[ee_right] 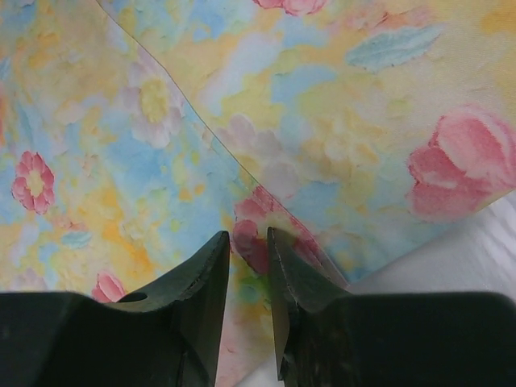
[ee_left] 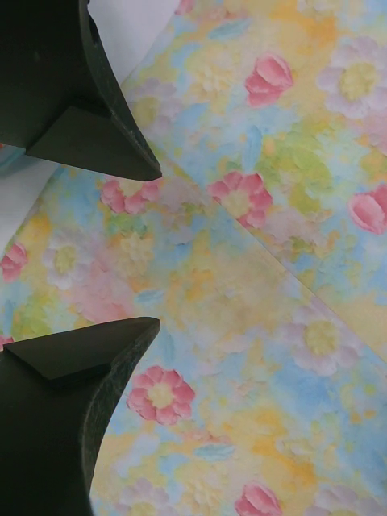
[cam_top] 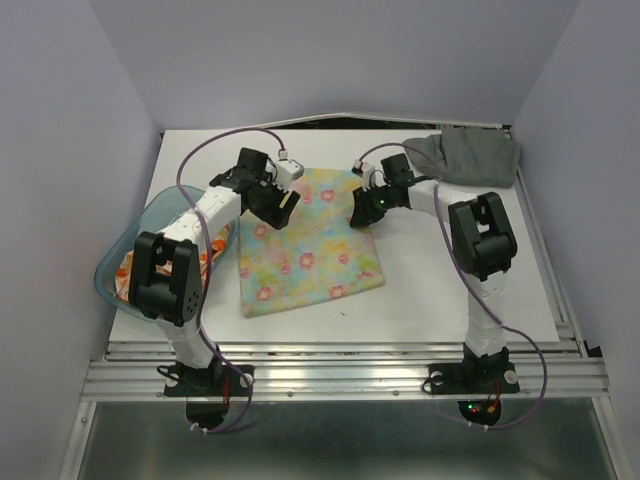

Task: Fold and stack the skirts
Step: Flatten the skirt out, then fold the skirt

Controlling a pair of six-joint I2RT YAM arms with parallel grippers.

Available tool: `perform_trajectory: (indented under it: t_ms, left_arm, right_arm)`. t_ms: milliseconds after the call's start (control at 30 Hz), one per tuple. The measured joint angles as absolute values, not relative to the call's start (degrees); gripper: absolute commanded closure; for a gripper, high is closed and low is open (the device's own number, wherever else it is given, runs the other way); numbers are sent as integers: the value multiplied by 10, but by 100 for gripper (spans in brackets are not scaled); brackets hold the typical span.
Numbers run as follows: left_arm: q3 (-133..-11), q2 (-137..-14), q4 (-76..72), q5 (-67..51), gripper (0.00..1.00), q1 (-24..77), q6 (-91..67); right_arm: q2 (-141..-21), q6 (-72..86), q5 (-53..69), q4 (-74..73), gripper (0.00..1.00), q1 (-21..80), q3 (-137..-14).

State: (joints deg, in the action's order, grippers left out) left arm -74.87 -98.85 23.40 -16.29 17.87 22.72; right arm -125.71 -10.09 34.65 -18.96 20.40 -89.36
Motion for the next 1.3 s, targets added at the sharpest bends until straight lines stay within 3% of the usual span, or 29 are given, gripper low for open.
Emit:
perform_trajectory:
  t_ms: [233,367,400,500,567,800,900,1033,1300]
  left_arm:
    - [-727,-971,234,-161,20,179,262]
    - [-708,-971,232,-163,20,179,279]
    - [-704,-970,234,-164,20,179,285]
    - [-689,-957,240,-178,20,179,314]
    - [-664,-922,247,-194,21,179,359]
    - [-533,-694,322,-223,28,192,524]
    - [-476,-611,348,-223,31,218,567]
    - [-420,-601,366,-211,33,258,585]
    - [-340,-610,329,-169,33,349,571]
  right_arm:
    - [-1155,-135,309,-195,68,152,-755]
    - [-1117,-142,277,-207,63,141,-717]
    - [-1115,-143,273,-209,61,140,-715]
    - [-1109,-154,259,-238,41,140,-724]
    - [-1098,-173,256,-271,35,139,-731]
    - [-936,-288,244,-406,43,142,-712]
    - [-796,-339,240,-439,44,179,-637]
    - [-691,-379,215,-448,48,282,-500]
    - [-683,-412,115,-358,50,363,-353]
